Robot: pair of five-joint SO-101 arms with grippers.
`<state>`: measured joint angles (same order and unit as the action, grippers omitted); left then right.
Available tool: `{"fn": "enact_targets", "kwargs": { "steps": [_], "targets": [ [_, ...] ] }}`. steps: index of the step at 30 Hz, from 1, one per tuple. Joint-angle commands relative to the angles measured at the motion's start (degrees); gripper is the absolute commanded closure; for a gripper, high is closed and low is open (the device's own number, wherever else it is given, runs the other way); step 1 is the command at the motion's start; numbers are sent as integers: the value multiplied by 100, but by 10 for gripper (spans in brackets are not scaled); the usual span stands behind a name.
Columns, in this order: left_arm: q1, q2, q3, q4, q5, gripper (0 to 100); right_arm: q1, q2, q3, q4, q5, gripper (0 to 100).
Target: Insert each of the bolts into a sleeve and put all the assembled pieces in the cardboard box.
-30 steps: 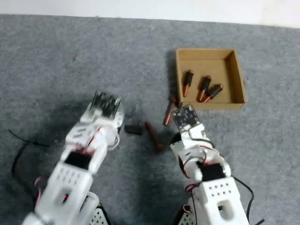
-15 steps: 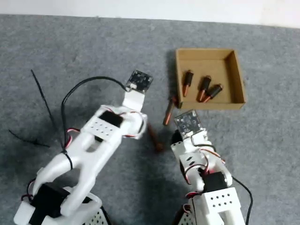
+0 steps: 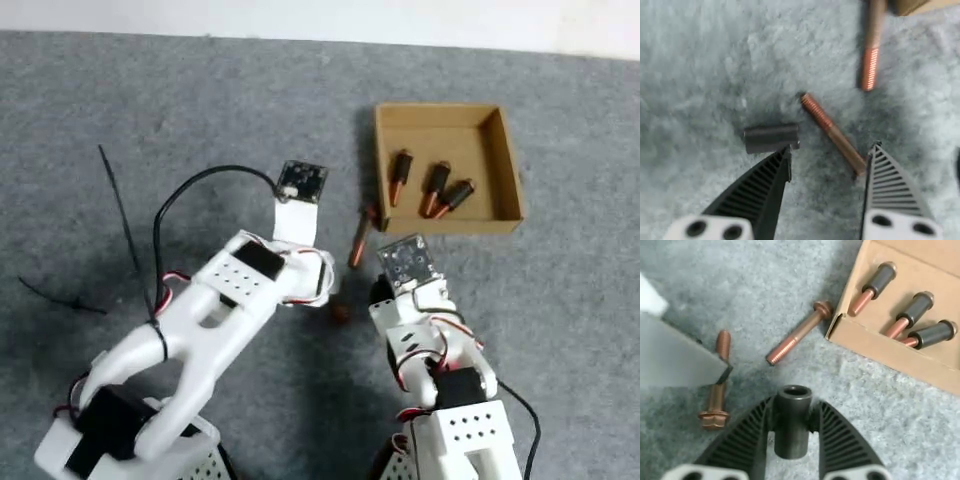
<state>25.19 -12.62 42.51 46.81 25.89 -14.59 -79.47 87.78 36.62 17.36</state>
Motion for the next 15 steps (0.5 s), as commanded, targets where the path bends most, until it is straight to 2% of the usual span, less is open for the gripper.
{"fn": "enact_targets", "kwargs": {
  "steps": [1,4,9,15],
  "targets": [
    [101,505,-549,44,220,765,75,-101,-92,-154,62,995],
    [101,1200,-980,70,273,765,75,-101,-92,-154,62,995],
    [242,1736,-1684,730,1248,764,75,-101,-92,-154,70,995],
    [681,1974,-1851,1143,1345,764,84,-101,-92,-154,70,995]
  ]
}}
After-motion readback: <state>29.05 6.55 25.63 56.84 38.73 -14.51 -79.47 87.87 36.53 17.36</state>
